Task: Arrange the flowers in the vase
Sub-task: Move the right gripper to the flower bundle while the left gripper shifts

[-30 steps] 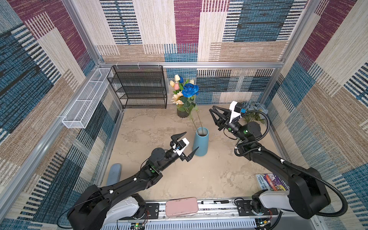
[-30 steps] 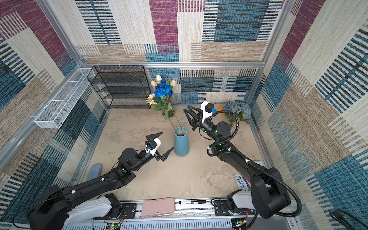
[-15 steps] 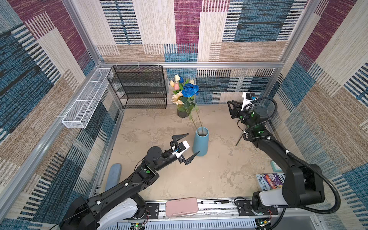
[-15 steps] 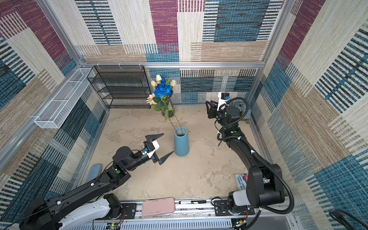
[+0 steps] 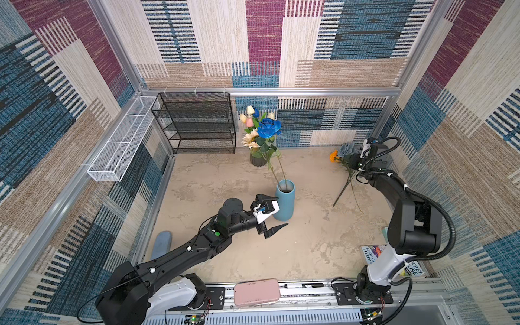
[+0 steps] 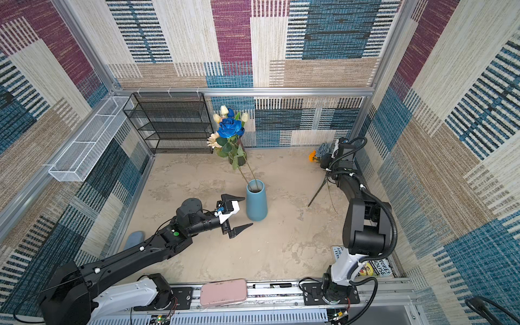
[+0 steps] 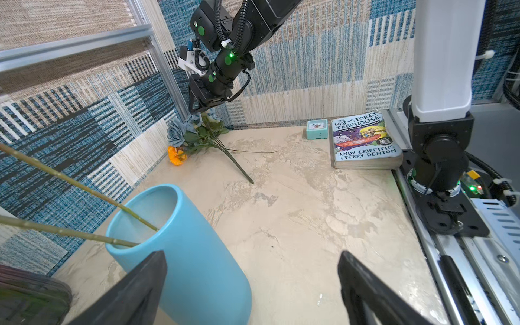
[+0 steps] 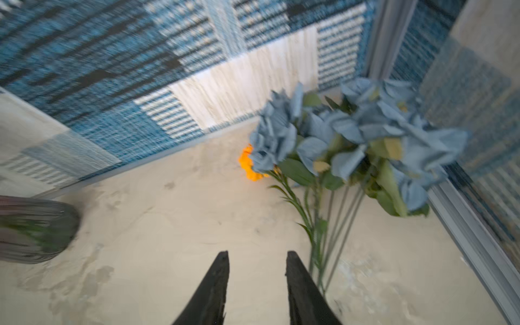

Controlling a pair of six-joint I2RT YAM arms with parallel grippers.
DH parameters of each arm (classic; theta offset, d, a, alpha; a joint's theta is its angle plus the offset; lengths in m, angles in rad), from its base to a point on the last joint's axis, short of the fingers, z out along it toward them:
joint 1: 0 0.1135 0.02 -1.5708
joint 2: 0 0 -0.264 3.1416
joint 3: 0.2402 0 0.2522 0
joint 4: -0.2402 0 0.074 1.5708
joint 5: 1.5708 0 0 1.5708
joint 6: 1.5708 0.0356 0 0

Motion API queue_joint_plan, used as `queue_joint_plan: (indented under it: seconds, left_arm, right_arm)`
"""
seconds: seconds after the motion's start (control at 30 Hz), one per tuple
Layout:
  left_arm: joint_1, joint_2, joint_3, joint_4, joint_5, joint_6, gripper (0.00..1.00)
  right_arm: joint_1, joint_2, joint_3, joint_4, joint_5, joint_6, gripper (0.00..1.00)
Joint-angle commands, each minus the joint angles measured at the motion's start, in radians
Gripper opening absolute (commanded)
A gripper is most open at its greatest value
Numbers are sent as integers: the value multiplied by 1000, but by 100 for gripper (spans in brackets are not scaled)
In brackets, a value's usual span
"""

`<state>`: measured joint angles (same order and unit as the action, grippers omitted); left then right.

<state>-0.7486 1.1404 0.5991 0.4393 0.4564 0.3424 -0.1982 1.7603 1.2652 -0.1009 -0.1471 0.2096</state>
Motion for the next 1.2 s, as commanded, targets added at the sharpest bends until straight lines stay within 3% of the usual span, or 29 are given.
queue_joint_plan:
  seconds: [0.0,0.23,0.73,1.17]
  left_arm:
    - [0,20,-7,57,-8,16,98]
    - [0,53,-18,109,-8,-4,97]
    - [0,54,-5,83,-23,11,97]
    - [0,55,4,91,-5,-3,97]
  right_arm:
    - [-39,59,20,-75,-40,44,38]
    - [-61,163,35,-71,-115,85,39]
    - [-52,208,-25,-5,-182,132,42]
    - [-47,17,-121,13,-109,177,44]
